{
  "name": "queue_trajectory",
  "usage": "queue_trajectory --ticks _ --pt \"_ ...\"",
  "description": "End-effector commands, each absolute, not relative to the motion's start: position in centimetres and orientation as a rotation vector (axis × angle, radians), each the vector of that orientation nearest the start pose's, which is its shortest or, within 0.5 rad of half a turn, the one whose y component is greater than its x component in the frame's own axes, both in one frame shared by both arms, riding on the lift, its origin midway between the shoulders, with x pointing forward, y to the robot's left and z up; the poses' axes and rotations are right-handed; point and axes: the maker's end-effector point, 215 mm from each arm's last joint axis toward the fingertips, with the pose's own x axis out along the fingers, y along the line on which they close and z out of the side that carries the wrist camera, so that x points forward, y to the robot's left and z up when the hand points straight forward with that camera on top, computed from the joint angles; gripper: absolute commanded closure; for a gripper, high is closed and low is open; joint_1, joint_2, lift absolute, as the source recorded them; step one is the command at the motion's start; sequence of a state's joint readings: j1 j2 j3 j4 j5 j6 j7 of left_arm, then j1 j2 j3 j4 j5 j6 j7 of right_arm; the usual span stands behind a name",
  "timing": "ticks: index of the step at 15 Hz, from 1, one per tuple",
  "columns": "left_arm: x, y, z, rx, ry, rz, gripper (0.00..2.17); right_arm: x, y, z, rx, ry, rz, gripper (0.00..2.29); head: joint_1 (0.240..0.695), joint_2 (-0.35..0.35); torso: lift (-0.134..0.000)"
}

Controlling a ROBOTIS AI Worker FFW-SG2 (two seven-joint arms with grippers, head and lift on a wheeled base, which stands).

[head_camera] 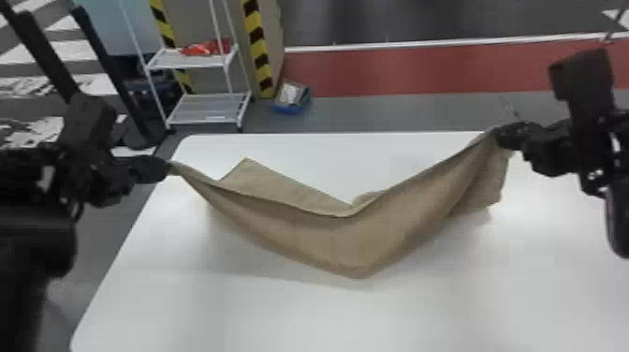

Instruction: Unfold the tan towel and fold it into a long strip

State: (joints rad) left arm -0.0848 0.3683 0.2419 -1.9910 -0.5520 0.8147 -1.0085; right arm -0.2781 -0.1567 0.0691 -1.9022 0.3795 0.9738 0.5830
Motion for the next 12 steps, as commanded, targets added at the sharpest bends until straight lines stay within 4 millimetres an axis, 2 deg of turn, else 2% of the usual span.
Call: queue_trajectory --ticks 1,2,3,5,6,8,10,11,12 --pt "59.5 40.6 -29.3 0.424 0.613 -0.217 2.12 67.2 -20.4 -27.4 -0.304 0.412 0.342 1.18 0.658 0.153 -0.123" --pt "62.2 41.2 -28.4 0.413 0.619 -0.166 2.12 69.3 -20.4 -26.1 -0.293 0.392 0.341 1.18 0.616 0.169 -0.123" --pt "64.2 41.8 -27.4 0.389 0.626 -0.118 2.12 71.0 -20.9 -24.4 -0.282 0.365 0.327 1.18 0.593 0.173 -0.123" --pt "66.5 42.8 -24.0 0.367 0.601 -0.044 2.12 73.3 -22.5 -19.3 -0.212 0.291 0.301 1.18 0.548 0.172 -0.123" --pt "66.7 42.9 -22.4 0.334 0.590 -0.034 2.12 73.7 -23.5 -17.6 -0.192 0.272 0.285 1.18 0.498 0.164 -0.123" --pt "65.7 42.1 -20.4 0.279 0.560 -0.047 2.12 72.4 -26.2 -15.9 -0.138 0.269 0.266 1.18 0.449 0.153 -0.123" --pt "63.0 43.5 -20.3 0.258 0.534 -0.029 2.12 69.5 -29.2 -16.5 -0.129 0.278 0.246 1.18 0.423 0.137 -0.123" --pt "60.9 44.5 -20.7 0.245 0.533 -0.015 2.12 67.7 -30.8 -17.4 -0.102 0.296 0.243 1.18 0.419 0.129 -0.123" --pt "58.6 44.5 -21.5 0.222 0.532 -0.017 2.12 65.7 -32.7 -18.4 -0.088 0.309 0.227 1.18 0.423 0.124 -0.123"
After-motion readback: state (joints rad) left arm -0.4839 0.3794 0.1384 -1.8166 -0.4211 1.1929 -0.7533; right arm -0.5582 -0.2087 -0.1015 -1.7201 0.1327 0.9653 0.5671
